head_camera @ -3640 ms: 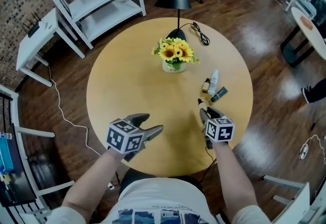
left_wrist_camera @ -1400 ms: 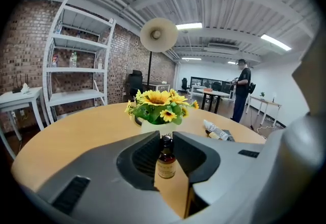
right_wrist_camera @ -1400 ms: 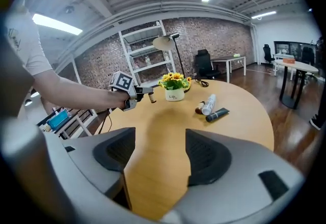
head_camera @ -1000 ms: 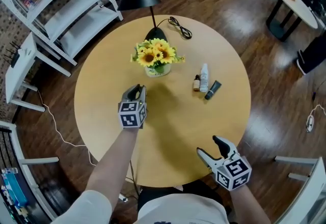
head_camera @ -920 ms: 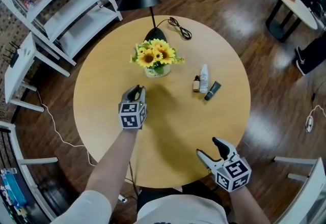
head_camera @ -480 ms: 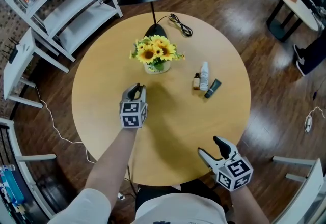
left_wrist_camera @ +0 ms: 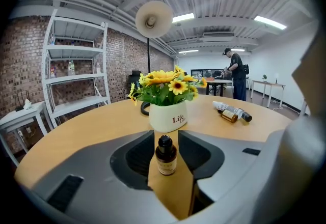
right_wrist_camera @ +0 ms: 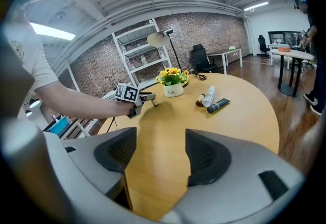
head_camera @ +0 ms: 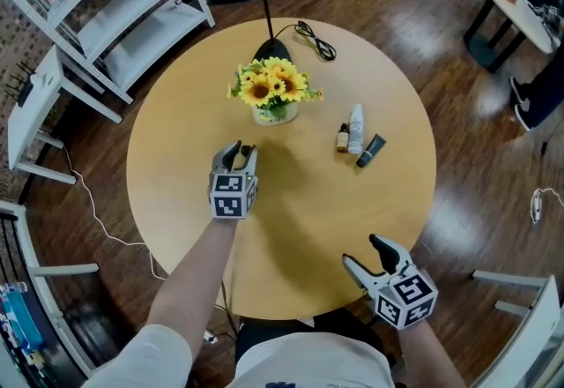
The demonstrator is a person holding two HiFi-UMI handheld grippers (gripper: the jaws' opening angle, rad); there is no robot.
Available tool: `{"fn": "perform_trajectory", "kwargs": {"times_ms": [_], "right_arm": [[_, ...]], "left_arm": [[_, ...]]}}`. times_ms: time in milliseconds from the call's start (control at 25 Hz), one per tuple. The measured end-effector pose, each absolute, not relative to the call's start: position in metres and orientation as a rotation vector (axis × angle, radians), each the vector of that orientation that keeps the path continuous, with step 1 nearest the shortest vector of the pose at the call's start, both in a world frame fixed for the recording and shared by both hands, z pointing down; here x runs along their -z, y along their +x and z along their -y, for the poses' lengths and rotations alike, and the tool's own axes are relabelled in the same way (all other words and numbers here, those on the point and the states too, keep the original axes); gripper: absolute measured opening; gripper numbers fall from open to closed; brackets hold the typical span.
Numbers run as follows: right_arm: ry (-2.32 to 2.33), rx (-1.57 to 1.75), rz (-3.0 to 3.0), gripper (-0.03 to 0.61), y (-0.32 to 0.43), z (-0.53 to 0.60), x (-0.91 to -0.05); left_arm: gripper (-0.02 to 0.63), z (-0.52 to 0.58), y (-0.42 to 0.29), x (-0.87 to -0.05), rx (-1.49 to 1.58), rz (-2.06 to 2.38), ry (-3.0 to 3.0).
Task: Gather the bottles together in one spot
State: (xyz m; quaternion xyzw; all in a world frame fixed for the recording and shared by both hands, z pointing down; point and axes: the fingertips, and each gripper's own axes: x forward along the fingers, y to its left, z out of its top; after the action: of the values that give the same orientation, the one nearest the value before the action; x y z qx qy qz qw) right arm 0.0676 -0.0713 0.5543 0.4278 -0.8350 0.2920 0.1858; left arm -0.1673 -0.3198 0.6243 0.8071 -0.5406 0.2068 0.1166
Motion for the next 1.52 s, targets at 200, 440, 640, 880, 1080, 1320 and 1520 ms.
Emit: {"fn": "perform_trajectory", "kwargs": {"times_ms": [200,440,640,880,1080,1320,1520], "right_arm": [[1.206,-0.808,2.366,0.316,0.067,0.072,-0.548],[1.156,-0.733,2.401,0.318,0.063,0.068,-0.537],[1.091,-0.671,2.455,0.318,0.066,0.059,-0.521],[0.96,-0.61,2.498,0.317,0.063,0.036,-0.516],[0.978,-0.587,2.504,0.316,0.061,0.012,-0.504],[1.037,-0.578,2.478,0.317,0.055,-0.041,-0.487],[1.056,-0.595,2.442,0.316,0.034,-0.093,-0.481]], "left_arm": [[0.147,0.314,-0.169,-0.615,-0.602,1.582,2.375],[0.193,0.281,-0.181,-0.574,-0.553,1.649,2.325],[0.193,0.2,-0.179,-0.552,-0.558,1.632,2.223],[0.193,0.091,-0.163,-0.522,-0.519,1.602,2.144],[0.192,0.019,-0.161,-0.499,-0.476,1.568,2.117],[0.193,-0.059,-0.157,-0.472,-0.446,1.49,2.143],[0.192,-0.116,-0.163,-0.455,-0.436,1.422,2.171]]}}
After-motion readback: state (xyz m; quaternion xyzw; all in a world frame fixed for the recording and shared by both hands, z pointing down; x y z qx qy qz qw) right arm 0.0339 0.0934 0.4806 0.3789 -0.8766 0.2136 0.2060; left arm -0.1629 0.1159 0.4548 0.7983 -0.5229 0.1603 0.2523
